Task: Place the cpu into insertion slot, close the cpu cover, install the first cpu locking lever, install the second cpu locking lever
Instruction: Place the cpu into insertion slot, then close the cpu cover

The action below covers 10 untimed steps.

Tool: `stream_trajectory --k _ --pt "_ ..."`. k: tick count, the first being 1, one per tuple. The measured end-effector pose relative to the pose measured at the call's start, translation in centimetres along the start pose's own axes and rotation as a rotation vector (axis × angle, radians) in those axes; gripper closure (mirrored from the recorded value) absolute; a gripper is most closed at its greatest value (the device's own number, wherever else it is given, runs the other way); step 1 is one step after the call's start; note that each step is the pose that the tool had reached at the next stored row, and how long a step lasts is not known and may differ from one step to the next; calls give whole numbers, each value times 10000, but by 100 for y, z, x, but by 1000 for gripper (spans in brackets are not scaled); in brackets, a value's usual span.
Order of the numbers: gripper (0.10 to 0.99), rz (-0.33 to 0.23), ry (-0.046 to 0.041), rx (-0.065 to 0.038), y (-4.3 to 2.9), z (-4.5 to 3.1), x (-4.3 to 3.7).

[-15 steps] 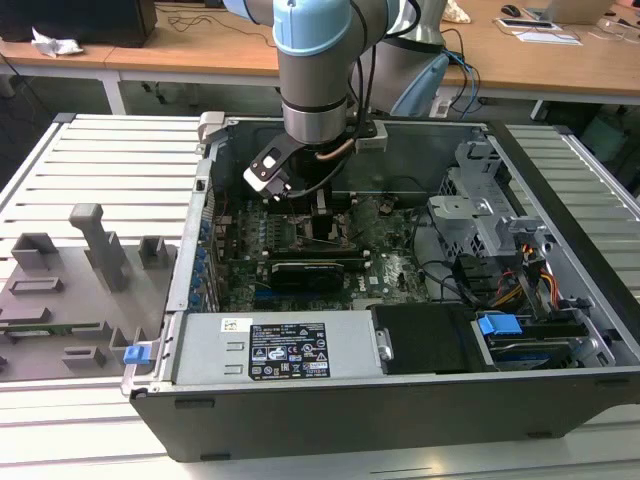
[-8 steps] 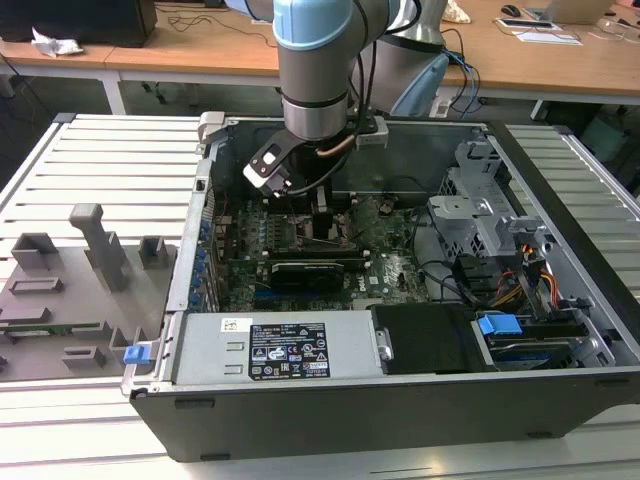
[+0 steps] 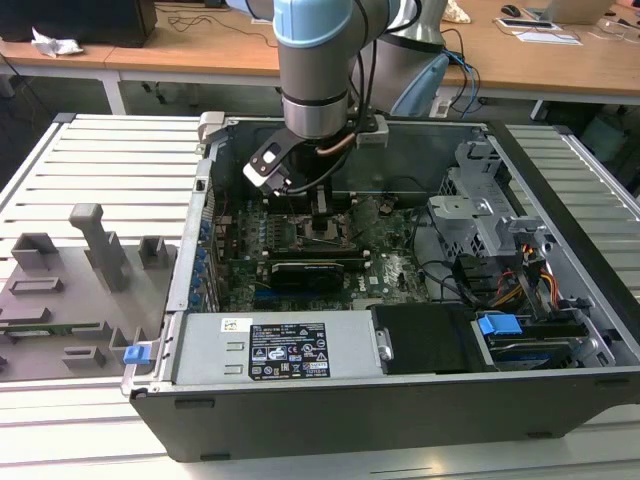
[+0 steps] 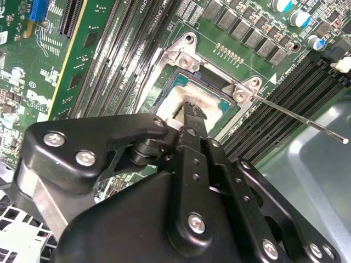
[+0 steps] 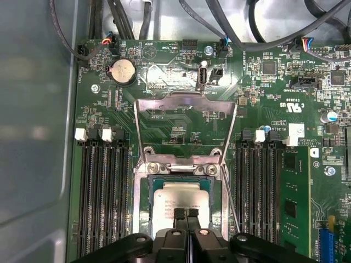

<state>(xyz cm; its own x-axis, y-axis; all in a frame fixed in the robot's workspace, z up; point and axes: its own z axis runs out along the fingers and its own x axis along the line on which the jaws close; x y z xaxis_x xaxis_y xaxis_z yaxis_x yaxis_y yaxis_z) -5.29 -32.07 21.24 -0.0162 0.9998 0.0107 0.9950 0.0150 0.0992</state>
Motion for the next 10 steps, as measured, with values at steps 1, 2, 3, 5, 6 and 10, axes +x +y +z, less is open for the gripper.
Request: stream_trajectory --k 1,2,3,5,6,10 --pt "980 0 0 -1 0 -3 0" --pt "980 0 -1 0 1 -9 0" --pt "980 0 0 0 2 -17 0" --pt "980 0 1 -1 3 -32 0" --pt "980 0 1 -1 4 -43 0" --pt "980 0 0 0 7 -76 1"
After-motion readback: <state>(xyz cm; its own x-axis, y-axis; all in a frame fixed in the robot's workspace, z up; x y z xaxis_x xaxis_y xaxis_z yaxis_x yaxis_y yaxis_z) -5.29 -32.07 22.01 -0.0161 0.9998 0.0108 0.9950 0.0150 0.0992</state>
